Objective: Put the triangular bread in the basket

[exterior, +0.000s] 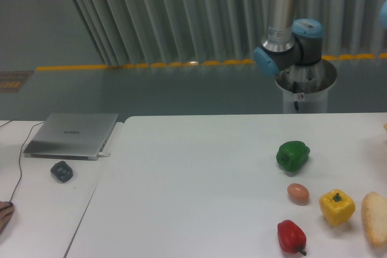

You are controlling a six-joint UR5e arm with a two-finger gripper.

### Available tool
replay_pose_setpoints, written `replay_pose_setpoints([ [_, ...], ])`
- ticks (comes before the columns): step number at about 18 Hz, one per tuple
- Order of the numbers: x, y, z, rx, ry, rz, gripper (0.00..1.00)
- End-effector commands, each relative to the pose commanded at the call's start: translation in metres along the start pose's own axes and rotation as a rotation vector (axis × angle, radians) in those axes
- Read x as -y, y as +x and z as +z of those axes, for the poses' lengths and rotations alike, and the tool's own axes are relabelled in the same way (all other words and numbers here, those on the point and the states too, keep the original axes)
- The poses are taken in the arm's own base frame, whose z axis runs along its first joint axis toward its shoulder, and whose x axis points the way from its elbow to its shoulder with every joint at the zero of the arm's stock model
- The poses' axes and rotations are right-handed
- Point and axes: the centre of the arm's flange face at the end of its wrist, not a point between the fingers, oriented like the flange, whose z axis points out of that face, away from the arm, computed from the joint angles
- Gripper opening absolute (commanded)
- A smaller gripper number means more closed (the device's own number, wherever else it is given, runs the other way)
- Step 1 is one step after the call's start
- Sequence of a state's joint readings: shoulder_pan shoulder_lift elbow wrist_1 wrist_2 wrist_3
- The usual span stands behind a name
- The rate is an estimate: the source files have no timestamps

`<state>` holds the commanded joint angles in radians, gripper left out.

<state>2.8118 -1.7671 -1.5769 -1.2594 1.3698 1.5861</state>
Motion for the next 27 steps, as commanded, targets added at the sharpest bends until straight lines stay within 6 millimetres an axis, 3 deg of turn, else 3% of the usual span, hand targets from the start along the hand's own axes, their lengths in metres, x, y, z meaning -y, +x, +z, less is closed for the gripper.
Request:
replay_pose_setpoints([
  [19, 0.013, 0.003, 0.002, -0.003, 0.002, -0.013, 1.0],
  [27, 0.07, 0.003, 0.013, 0.068, 0.032, -0.225, 1.0],
])
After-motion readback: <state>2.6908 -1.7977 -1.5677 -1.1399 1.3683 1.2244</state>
